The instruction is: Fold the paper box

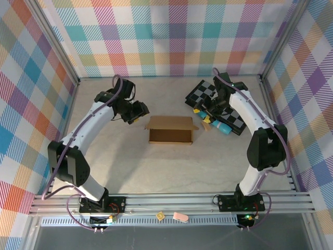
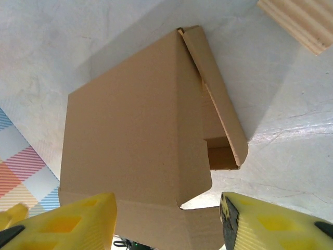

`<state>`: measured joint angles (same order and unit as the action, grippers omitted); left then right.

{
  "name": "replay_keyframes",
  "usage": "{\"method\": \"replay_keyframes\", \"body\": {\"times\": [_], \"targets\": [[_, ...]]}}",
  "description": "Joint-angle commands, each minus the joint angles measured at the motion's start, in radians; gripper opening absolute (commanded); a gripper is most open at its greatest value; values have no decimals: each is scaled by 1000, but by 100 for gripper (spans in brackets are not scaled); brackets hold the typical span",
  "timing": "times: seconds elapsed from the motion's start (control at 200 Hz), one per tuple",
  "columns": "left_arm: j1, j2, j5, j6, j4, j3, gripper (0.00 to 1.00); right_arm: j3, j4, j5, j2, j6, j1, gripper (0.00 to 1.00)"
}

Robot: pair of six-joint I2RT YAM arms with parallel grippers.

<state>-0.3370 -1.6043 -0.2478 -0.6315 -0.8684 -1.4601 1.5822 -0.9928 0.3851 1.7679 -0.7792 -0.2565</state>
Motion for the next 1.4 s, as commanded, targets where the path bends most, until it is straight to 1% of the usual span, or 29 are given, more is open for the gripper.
{"method": "replay_keyframes", "body": {"times": [0.0, 0.09, 0.215, 0.41, 0.635, 0.795, 1.045, 1.395], "targets": [[23, -21, -88, 38, 3, 41, 48, 4, -29, 56, 26, 57, -9, 55], [24, -38, -143, 21, 72, 65, 47, 4, -14, 79, 48, 69, -15, 54], [24, -51, -151, 11, 94, 76, 46, 18, -12, 88, 88, 80, -21, 54], [24, -71, -197, -2, 144, 122, 42, 12, -12, 95, 125, 96, -36, 49], [23, -79, -213, -10, 174, 161, 39, -41, 30, 104, 122, 83, -42, 45], [21, -83, -226, -18, 199, 178, 35, -39, 45, 116, 134, 80, -53, 43], [19, -79, -229, -19, 213, 205, 28, -72, 75, 135, 136, 71, -57, 35], [10, -79, -228, -19, 236, 252, 21, -122, 98, 122, 141, 77, -59, 29]]}}
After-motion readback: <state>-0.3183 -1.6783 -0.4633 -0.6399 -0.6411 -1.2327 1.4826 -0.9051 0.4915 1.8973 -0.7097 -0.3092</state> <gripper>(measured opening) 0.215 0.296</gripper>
